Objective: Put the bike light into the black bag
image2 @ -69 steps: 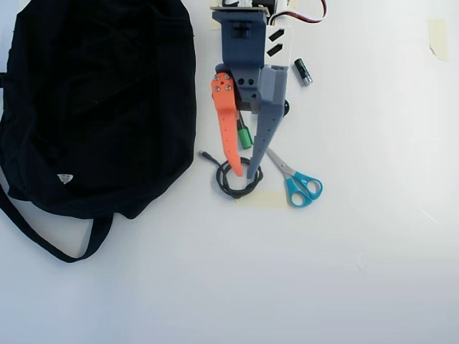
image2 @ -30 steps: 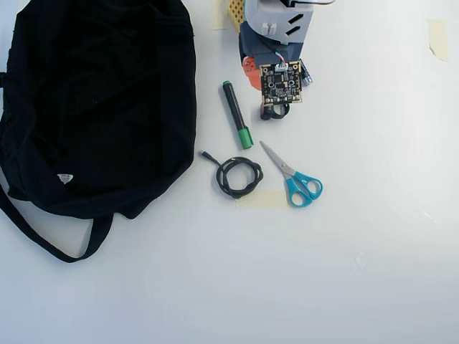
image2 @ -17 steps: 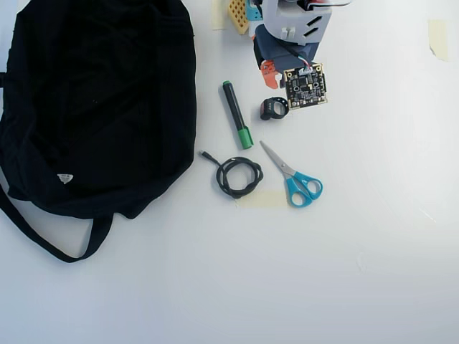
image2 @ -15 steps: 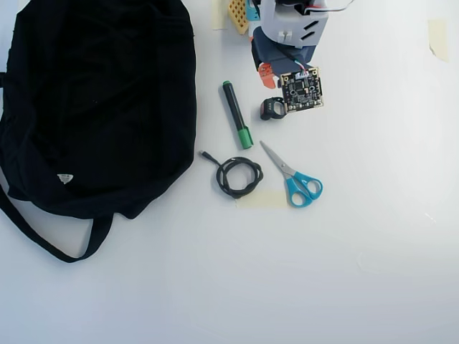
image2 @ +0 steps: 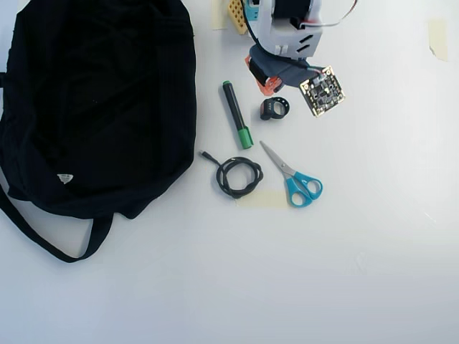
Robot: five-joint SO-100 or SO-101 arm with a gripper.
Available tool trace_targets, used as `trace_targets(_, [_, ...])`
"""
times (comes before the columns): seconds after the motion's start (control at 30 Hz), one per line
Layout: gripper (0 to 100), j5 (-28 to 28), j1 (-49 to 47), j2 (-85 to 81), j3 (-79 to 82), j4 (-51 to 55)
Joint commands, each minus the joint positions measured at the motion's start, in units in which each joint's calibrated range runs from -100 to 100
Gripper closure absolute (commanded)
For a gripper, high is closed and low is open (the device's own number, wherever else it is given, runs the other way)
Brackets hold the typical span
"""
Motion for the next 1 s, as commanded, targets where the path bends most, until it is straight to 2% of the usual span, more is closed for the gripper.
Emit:
trace_targets(0.0, [97, 0.33, 0.30, 3.12, -0.22, -1.06])
trace_targets(0.13, [97, 3.01, -0.82, 7.27, -1.12, -1.40])
trace_targets(0.27, [97, 2.95, -1.64, 8.01, -0.67, -5.36])
trace_targets(0.37, [95, 1.69, -2.62, 8.68, -0.22, -6.40])
trace_targets(0.57, [83, -4.28, -4.86, 12.99, -0.40, -6.40])
trace_targets(0.73, [82, -7.59, -6.21, 13.82, 0.49, -6.40])
trace_targets(0.97, [82, -8.48, -6.36, 13.74, 2.56, -6.48])
